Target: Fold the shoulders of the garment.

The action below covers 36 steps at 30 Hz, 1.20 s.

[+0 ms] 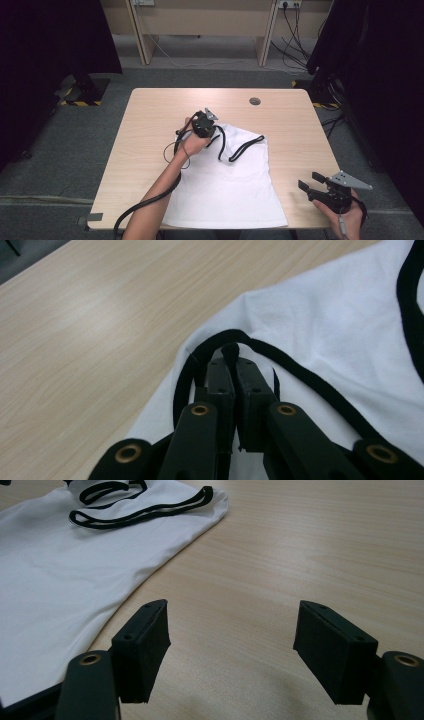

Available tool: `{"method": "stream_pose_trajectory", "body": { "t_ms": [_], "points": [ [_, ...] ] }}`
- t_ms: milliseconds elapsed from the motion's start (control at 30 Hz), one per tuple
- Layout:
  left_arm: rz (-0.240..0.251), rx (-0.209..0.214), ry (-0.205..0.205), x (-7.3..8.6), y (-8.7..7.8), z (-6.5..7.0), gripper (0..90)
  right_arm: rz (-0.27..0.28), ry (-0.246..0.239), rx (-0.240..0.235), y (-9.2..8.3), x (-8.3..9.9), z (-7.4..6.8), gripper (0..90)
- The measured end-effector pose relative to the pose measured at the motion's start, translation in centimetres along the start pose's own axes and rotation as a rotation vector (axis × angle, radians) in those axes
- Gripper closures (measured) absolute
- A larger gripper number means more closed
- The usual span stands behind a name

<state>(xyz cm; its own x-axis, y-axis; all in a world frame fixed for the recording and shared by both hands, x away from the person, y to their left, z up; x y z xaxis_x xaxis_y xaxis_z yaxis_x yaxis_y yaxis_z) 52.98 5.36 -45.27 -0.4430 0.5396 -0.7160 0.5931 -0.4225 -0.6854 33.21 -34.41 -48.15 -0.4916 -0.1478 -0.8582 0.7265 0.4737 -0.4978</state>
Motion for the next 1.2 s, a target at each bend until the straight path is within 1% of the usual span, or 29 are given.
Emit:
{"method": "stream_pose_trajectory", "body": {
  "t_ms": [33,67,100,133,167,267,300,333,433,467,500,533,600,633,667,700,767,833,867,900,1000,1067,1100,1167,1200],
  "points": [
    [0.036,0.002,-0.029,-0.1,-0.5,-0.2,86.1,0.001,-0.001,0.001,0.0,0.0,0.0,30.2],
    [0.036,0.002,-0.029,-0.1,-0.5,-0.2,86.2,0.004,-0.001,0.0,0.0,0.0,0.0,30.2],
    [0.077,-0.005,-0.053,-0.2,-1.2,-0.4,86.1,0.006,0.002,-0.001,-0.1,0.0,0.0,30.2],
    [0.099,-0.013,-0.06,-0.2,-1.6,-0.4,86.1,0.006,0.003,-0.001,-0.1,0.0,0.0,30.2],
    [0.099,-0.013,-0.06,-0.2,-1.6,-0.4,86.0,0.008,0.001,-0.002,-0.1,0.0,0.0,30.2],
    [0.142,-0.016,-0.068,0.1,-2.9,-0.3,85.8,0.005,0.002,-0.001,-0.1,0.0,0.0,30.2],
    [0.16,-0.021,-0.065,0.5,-3.7,-0.2,85.5,0.002,-0.001,0.0,0.0,0.0,0.0,30.2],
    [0.16,-0.021,-0.065,0.5,-3.7,-0.2,85.3,0.002,-0.001,0.0,0.0,0.0,0.0,30.2],
    [0.187,-0.016,-0.069,1.3,-4.5,0.3,84.4,0.004,-0.002,0.001,0.0,0.0,0.0,30.2],
    [0.186,-0.008,-0.069,1.7,-4.8,0.5,83.8,0.004,-0.002,0.001,-0.1,0.0,0.0,30.2],
    [0.187,-0.002,-0.061,2.6,-5.0,0.9,83.3,0.004,-0.004,0.001,0.0,0.0,0.0,30.2],
    [0.187,-0.002,-0.061,2.6,-5.0,0.9,82.8,0.003,-0.005,0.001,0.0,0.0,0.0,30.2],
    [0.182,0.0,-0.053,3.6,-5.3,1.4,82.4,-0.001,-0.007,0.001,0.0,0.0,-0.1,30.2],
    [0.17,0.009,-0.05,4.7,-5.5,1.8,82.4,-0.002,-0.008,0.001,0.0,0.0,-0.1,30.2],
    [0.161,0.015,-0.045,5.3,-5.6,2.0,82.4,-0.004,-0.008,0.001,0.0,0.0,-0.1,30.2],
    [0.161,0.015,-0.045,5.3,-5.6,2.0,81.9,-0.004,-0.008,0.001,0.0,0.0,-0.1,30.2],
    [0.142,0.027,-0.03,6.3,-5.9,2.3,81.3,-0.008,-0.01,-0.001,0.1,0.0,-0.1,30.2],
    [0.129,0.045,-0.022,7.4,-6.3,2.7,75.9,-0.014,-0.017,-0.002,0.1,0.0,-0.2,30.2],
    [0.127,0.069,-0.032,8.3,-6.8,2.9,73.8,-0.015,-0.02,-0.005,0.2,0.0,-0.3,30.2],
    [0.127,0.069,-0.032,8.3,-6.8,2.9,72.2,-0.017,-0.021,-0.008,0.3,-0.1,-0.3,30.2],
    [0.117,0.088,-0.02,9.2,-7.6,3.3,65.9,-0.027,-0.03,-0.021,0.7,-0.3,-0.7,30.2],
    [0.112,0.085,-0.004,9.6,-8.5,3.3,61.2,-0.037,-0.05,-0.033,1.1,-0.8,-1.1,30.6],
    [0.114,0.085,0.005,9.5,-8.8,3.2,58.2,-0.042,-0.061,-0.043,1.3,-1.2,-1.5,31.2],
    [0.129,0.071,0.015,9.1,-9.5,3.1,53.0,-0.052,-0.096,-0.062,1.9,-2.2,-2.2,32.4],
    [0.118,0.078,0.05,8.1,-9.7,3.3,50.3,-0.056,-0.119,-0.072,2.2,-2.8,-2.7,34.1]
  ]
}}
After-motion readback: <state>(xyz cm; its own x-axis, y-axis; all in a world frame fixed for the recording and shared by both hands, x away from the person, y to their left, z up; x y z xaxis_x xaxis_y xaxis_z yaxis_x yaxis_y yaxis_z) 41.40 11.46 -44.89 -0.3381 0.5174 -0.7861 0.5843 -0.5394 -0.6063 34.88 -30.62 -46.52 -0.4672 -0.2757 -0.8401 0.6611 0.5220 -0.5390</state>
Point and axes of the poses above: each handheld gripper's, and its own axes: y roughly forward along the jaws, x roughly out of its underside, z roughly to its right, the point moved 2 cm from there along y, roughly forward along the jaws, and after that the axes turned 1 degree about y, right-handed, at the moved point
